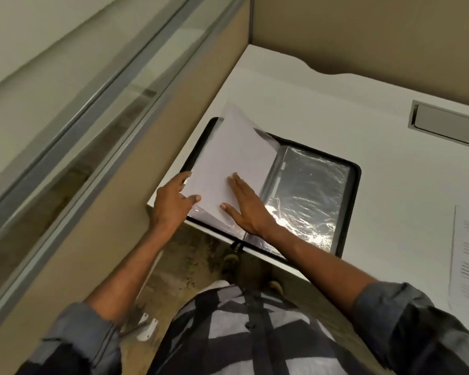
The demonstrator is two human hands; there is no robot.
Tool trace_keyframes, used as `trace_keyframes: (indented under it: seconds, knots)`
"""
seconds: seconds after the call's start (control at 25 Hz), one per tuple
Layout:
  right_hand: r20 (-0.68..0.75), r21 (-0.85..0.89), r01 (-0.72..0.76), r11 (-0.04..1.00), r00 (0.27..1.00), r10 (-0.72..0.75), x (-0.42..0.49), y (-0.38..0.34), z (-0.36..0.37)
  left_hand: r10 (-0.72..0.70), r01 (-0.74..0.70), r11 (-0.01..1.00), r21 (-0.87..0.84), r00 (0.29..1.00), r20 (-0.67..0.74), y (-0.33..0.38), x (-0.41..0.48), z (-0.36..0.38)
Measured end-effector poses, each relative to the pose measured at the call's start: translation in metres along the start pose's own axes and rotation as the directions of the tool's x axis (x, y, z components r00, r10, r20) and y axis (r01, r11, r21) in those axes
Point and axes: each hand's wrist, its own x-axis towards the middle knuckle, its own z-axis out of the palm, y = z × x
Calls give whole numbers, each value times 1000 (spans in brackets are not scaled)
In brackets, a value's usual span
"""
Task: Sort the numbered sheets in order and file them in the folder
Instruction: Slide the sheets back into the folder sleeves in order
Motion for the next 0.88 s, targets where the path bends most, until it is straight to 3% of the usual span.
trace_keyframes:
  seconds: [0.2, 0.32, 0.48, 0.6, 0.72, 0.88]
  knots:
    - [134, -221, -57, 974, 987, 88, 23, 5, 29, 116, -128, 968, 216, 991, 64, -53, 25, 11]
    - [174, -319, -56, 946, 978, 116, 23, 9, 45, 244, -317, 843, 435, 945, 216, -82, 38, 25]
    - [170, -358, -61, 932, 977, 130, 22, 10, 52, 249, -438, 747, 501, 882, 400, -102, 42, 35]
    - [183, -359, -71, 931, 972, 145, 23, 11, 49, 244, -473, 695, 541, 863, 442, -118, 45, 38]
    - [115, -321, -151, 935, 974, 197, 13, 13, 38, 234, -470, 675, 568, 867, 440, -122, 43, 42]
    - [-55, -217, -363, 906, 931, 360, -26, 24, 12, 278, -511, 678, 529, 844, 459, -97, 34, 60]
